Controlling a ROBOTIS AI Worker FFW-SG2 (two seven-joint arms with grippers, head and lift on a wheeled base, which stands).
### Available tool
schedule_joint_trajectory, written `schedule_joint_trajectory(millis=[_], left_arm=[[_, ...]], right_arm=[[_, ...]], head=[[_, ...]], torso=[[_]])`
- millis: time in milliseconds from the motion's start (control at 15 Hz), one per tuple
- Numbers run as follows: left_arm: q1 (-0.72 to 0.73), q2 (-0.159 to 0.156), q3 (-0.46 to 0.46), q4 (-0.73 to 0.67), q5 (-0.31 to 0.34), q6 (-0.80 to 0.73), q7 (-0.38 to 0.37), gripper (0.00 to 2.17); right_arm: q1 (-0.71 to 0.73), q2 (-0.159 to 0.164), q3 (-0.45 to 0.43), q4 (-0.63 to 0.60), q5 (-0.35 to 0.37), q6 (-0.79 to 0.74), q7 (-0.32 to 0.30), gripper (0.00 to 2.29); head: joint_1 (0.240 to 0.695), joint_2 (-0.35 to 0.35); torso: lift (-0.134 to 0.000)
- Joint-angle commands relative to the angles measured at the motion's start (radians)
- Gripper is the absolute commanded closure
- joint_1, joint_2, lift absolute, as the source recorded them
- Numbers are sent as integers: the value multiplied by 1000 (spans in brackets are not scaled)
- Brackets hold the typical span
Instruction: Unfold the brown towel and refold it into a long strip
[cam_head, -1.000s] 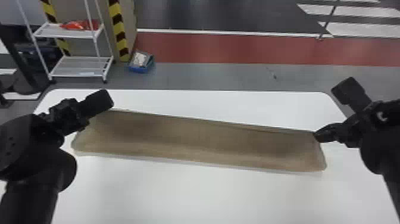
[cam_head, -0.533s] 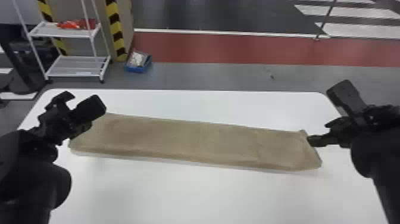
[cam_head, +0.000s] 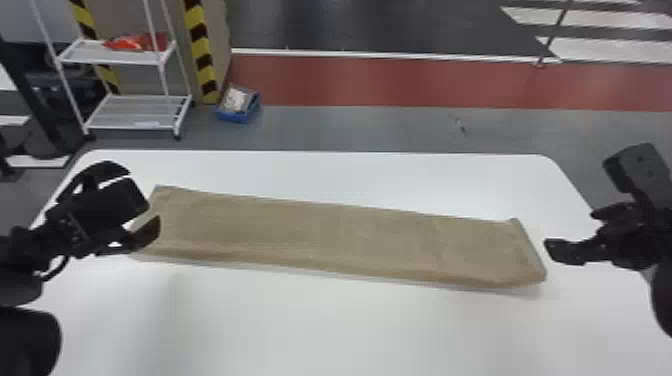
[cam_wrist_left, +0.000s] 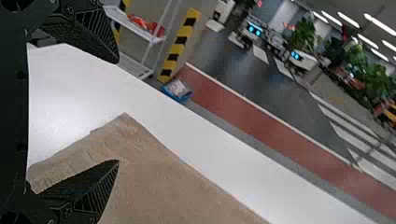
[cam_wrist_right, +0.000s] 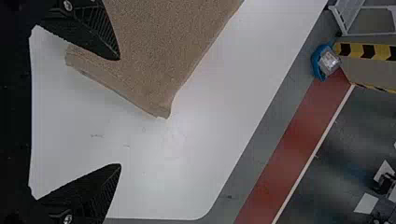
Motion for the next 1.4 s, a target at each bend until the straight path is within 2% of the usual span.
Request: schedule_joint_trajectory(millis=[0, 200, 333, 467, 667, 800, 933, 1000, 1067, 1200, 1333], left_arm=[[2, 29, 26, 9, -12, -117, -96, 181], [-27, 61, 3, 60, -100, -160, -222, 215], [-30, 82, -9, 86, -137, -181, -277, 218], [-46, 99, -26, 124, -192, -203, -277, 248], [-82, 113, -40, 173, -223, -206, -293, 434], [-99, 113, -51, 196, -259, -203, -273, 849], [-101, 107, -54, 206, -287, -178, -216, 1784], [-95, 107, -54, 202, -290, -157, -196, 1976], [-88, 108, -54, 195, -301, -151, -198, 1980], [-62, 112, -51, 161, -304, -111, -201, 2125], [0, 112, -41, 75, -304, -83, -218, 2128]], right_arm=[[21, -8, -28, -20, -8, -1, 2, 70], [21, -10, -29, -20, -14, 2, 2, 70], [12, -10, -20, -20, -14, -1, 2, 70], [8, -15, -26, -18, -17, -1, 2, 70], [5, -15, -31, -14, -34, 2, 2, 70], [2, -15, -28, -12, -34, 2, 2, 70], [2, -15, -28, -14, -34, 2, 2, 70], [2, -15, -28, -12, -34, 2, 2, 70], [2, -15, -29, -10, -36, 2, 2, 70], [2, -13, -29, -7, -40, 2, 2, 70], [2, -13, -32, -6, -53, -1, 0, 70]], head=[[695, -104], [695, -132], [695, -136], [695, -125], [695, -118], [695, -111], [695, -107], [695, -105], [695, -98], [695, -91], [695, -80]], torso=[[-118], [-118], [-118], [-118], [-118], [-118], [-118], [-118], [-118], [-118], [-118]])
